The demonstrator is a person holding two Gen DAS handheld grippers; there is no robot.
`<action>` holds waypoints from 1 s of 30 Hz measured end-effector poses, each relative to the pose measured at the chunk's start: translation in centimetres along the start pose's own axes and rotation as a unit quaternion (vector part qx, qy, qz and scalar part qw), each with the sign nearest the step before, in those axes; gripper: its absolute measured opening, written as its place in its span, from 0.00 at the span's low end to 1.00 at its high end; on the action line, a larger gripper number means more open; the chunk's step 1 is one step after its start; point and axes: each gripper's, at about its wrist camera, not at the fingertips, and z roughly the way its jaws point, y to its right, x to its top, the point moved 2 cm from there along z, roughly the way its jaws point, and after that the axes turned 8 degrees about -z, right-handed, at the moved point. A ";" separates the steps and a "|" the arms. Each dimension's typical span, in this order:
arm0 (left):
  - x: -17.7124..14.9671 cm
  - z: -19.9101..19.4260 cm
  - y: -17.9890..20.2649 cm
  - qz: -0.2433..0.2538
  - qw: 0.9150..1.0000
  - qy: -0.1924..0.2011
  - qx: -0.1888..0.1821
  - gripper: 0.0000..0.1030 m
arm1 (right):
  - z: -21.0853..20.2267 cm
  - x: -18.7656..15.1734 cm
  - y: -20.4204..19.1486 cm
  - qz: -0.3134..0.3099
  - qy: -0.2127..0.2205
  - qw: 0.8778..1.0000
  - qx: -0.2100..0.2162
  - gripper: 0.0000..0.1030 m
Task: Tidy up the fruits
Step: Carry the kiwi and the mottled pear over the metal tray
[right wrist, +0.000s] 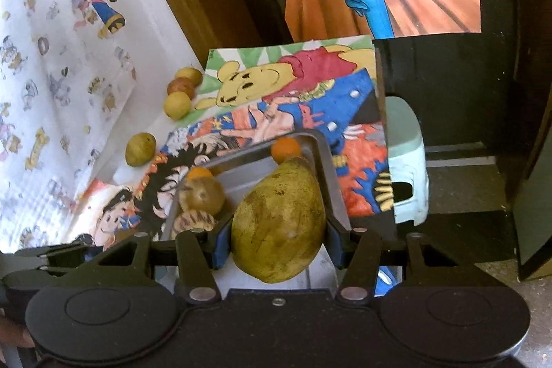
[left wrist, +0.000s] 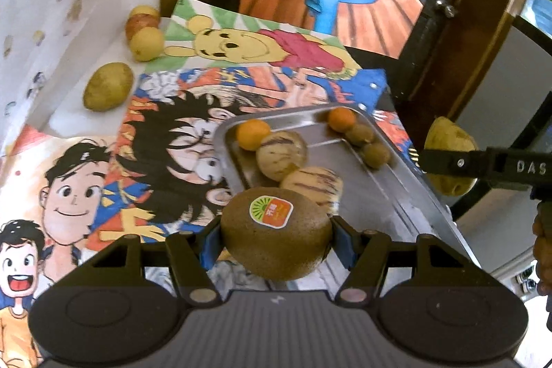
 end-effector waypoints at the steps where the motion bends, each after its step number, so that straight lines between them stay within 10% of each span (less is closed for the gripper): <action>1: -0.2 0.1 0.3 0.003 1.000 -0.001 -0.002 0.66 | -0.1 -0.1 0.0 0.001 -0.001 1.000 0.000 0.54; 30: -2.8 2.4 4.2 -0.013 0.999 -0.019 0.028 0.66 | 4.0 1.1 0.8 -0.145 -0.046 0.987 0.041 0.54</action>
